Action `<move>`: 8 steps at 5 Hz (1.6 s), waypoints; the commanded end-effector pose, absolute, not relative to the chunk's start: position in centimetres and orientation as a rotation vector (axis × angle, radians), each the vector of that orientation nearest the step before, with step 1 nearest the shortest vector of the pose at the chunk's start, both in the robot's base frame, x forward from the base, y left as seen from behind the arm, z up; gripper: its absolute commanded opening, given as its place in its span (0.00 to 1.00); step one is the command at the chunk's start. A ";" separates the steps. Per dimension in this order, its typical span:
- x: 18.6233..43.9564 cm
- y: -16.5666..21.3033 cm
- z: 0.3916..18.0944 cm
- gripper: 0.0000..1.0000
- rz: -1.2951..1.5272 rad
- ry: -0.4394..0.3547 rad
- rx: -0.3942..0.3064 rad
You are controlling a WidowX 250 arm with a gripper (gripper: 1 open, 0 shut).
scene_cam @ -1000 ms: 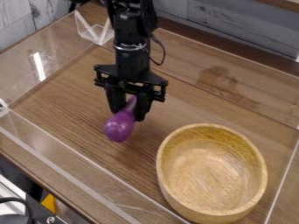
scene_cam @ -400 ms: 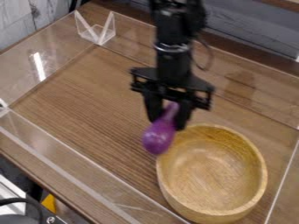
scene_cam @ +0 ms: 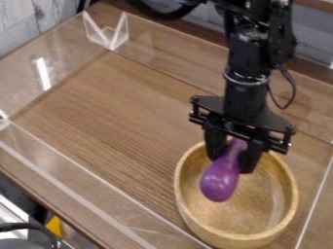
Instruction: Put the purple eggplant in the brown bowl
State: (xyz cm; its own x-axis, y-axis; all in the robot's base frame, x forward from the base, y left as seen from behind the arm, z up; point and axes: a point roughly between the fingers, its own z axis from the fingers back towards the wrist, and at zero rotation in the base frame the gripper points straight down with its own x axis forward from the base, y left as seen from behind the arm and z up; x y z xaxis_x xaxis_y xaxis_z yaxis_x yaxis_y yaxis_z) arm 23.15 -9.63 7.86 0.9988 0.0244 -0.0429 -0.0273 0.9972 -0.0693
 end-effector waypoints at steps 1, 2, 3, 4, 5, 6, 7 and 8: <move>23.8 -10.3 8.8 0.00 0.009 -0.015 -0.088; 23.8 -10.4 8.6 0.00 0.010 -0.012 -0.086; 23.7 -10.4 8.5 0.00 0.012 -0.009 -0.085; 23.6 -10.5 8.2 0.00 0.013 -0.006 -0.083; 23.5 -10.6 8.1 0.00 0.015 -0.003 -0.082; 23.5 -10.6 7.9 0.00 0.018 -0.001 -0.081; 23.4 -10.7 7.8 0.00 0.021 0.003 -0.080; 23.3 -10.7 7.7 0.00 0.026 0.007 -0.080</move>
State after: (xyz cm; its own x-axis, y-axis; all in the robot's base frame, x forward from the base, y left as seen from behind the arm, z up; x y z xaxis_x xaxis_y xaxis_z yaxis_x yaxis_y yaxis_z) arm 23.21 -10.36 7.08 0.9989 0.0354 -0.0312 -0.0375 0.9969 -0.0686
